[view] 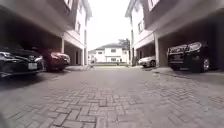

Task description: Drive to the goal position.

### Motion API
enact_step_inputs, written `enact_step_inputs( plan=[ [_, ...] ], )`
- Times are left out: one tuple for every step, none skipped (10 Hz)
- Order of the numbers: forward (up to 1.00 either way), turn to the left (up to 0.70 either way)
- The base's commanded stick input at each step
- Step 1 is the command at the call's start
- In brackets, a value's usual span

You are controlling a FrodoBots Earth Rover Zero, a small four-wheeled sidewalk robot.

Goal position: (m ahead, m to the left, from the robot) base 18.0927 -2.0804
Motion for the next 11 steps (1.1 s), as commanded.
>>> enact_step_inputs(
  plan=[
    [0.70,0.00],
    [0.70,0.00],
    [0.70,0.00],
    [0.70,0.00],
    [0.70,0.00],
    [0.70,0.00],
    [0.70,0.00],
    [0.70,0.00],
    [0.70,0.00],
    [0.70,0.00],
    [0.70,0.00]
  ],
)
